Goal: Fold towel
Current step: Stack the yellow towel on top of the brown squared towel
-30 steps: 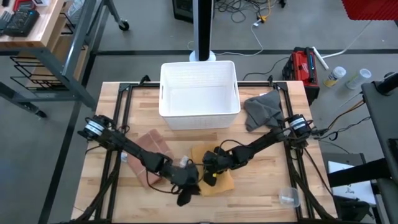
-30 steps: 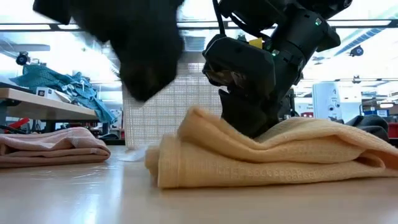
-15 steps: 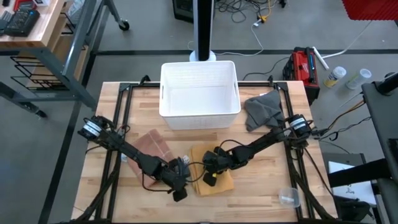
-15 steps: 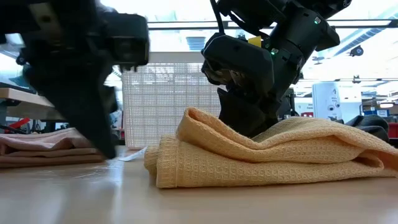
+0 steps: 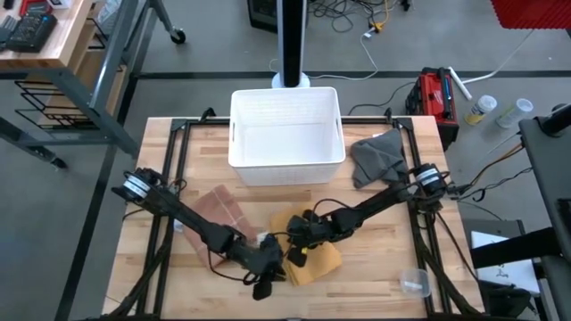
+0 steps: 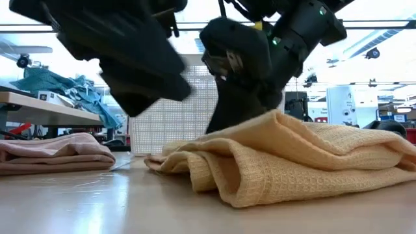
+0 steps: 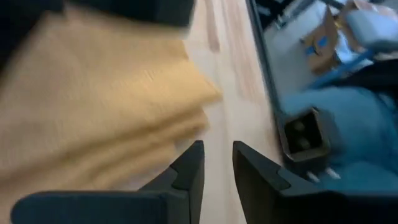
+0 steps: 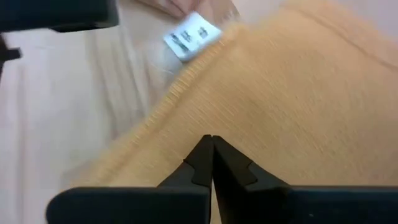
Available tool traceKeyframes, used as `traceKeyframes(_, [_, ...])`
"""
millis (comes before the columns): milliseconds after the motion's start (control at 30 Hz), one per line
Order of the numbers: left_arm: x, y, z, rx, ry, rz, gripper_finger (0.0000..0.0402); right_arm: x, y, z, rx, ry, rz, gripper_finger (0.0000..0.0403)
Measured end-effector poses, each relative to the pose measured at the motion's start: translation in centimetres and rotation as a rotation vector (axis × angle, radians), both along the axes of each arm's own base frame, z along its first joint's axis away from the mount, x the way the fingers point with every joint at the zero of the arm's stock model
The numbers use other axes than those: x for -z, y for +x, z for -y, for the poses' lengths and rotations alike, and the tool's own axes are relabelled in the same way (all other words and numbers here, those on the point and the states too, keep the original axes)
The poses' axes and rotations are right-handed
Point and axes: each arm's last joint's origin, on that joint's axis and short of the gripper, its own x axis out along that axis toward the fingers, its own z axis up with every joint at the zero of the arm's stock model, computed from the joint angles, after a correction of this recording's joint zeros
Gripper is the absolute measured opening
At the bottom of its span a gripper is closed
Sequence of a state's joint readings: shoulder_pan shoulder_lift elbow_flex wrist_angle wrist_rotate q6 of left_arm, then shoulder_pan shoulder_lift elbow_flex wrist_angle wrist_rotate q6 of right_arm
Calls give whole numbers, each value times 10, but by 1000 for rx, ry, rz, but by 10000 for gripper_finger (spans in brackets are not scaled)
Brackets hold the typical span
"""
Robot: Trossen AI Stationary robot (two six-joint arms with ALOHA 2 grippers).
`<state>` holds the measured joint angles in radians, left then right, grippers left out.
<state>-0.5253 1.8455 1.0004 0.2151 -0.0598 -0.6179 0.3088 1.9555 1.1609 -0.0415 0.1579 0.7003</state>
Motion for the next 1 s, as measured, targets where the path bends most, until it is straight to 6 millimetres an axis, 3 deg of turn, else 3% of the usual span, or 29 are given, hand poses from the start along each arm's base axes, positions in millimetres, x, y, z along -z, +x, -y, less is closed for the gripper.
traceKeyframes(233, [-13, -33, -2, -51, 16, -256, 75, -38, -6, 3, -20, -42, -1, 0])
traceKeyframes(333, [-18, -38, -5, -167, 102, -221, 75, -55, -22, 8, -22, -68, -57, 0])
traceKeyframes(467, [-25, -27, -9, -211, 160, -73, 75, -76, -48, 17, -4, -77, -89, 0])
traceKeyframes(600, [-30, -12, -17, -213, 168, 49, 75, -78, -78, 30, 73, -44, -104, 0])
traceKeyframes(733, [-29, -1, -29, -221, 202, 93, 75, -64, -105, 38, 168, 1, -146, 0])
traceKeyframes(867, [-8, 9, -40, -204, 219, 37, 75, -47, -122, 44, 241, 59, -200, 0])
traceKeyframes(1000, [16, 23, -43, -145, 162, 11, 75, -36, -125, 44, 229, 140, -235, 17])
